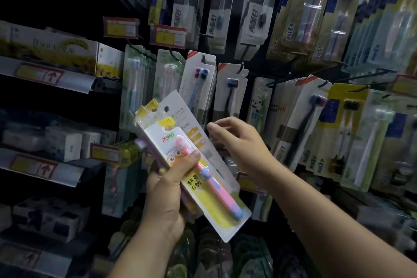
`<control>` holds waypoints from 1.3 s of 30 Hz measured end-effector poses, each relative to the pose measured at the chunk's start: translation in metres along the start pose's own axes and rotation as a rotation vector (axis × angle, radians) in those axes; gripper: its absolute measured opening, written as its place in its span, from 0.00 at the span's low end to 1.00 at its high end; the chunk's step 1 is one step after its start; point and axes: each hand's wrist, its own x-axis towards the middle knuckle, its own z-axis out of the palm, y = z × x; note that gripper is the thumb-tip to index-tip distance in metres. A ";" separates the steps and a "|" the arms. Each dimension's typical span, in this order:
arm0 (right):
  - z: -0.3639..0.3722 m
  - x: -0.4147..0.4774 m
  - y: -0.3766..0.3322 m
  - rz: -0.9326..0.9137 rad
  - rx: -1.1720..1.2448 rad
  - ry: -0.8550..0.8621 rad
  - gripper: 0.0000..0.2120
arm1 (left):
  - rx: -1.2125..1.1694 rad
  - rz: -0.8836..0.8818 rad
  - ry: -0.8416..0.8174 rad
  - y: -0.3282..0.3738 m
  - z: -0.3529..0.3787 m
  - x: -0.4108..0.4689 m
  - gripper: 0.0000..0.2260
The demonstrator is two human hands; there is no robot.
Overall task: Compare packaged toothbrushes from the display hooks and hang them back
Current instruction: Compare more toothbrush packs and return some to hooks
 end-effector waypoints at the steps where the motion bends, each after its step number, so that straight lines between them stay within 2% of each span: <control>1: -0.001 -0.011 0.002 -0.010 0.055 -0.058 0.11 | 0.017 0.022 -0.011 -0.004 -0.002 -0.001 0.21; 4: -0.004 -0.038 0.020 -0.038 0.065 -0.134 0.06 | 0.105 0.060 -0.060 -0.019 -0.008 -0.004 0.20; 10: -0.008 -0.082 0.076 0.097 0.294 0.048 0.06 | 0.434 0.205 -0.184 -0.044 -0.023 -0.022 0.26; 15: -0.001 -0.126 0.120 0.238 0.421 0.217 0.06 | 0.545 0.204 -0.097 -0.057 -0.039 -0.025 0.27; 20: 0.002 -0.135 0.130 0.215 0.374 0.166 0.14 | 0.600 0.167 -0.138 -0.065 -0.047 -0.031 0.28; 24: 0.003 -0.137 0.128 0.279 0.547 0.118 0.04 | 0.655 0.165 -0.163 -0.070 -0.051 -0.035 0.29; 27: 0.000 -0.140 0.134 0.317 0.492 0.098 0.02 | 0.680 0.170 -0.169 -0.072 -0.055 -0.035 0.31; 30: -0.004 -0.143 0.145 0.299 0.265 -0.010 0.14 | 0.690 0.165 -0.167 -0.075 -0.058 -0.035 0.33; 31: -0.005 -0.144 0.148 0.303 0.167 -0.058 0.15 | 0.697 0.164 -0.166 -0.075 -0.058 -0.036 0.33; 33: -0.004 -0.147 0.154 0.322 0.082 -0.109 0.10 | 0.715 0.168 -0.171 -0.076 -0.061 -0.034 0.32; 35: -0.002 -0.147 0.162 0.301 0.053 -0.085 0.07 | 0.738 0.171 -0.174 -0.078 -0.063 -0.033 0.31; 39: -0.004 -0.144 0.175 0.288 0.080 0.088 0.12 | 0.816 0.166 -0.201 -0.083 -0.073 -0.033 0.31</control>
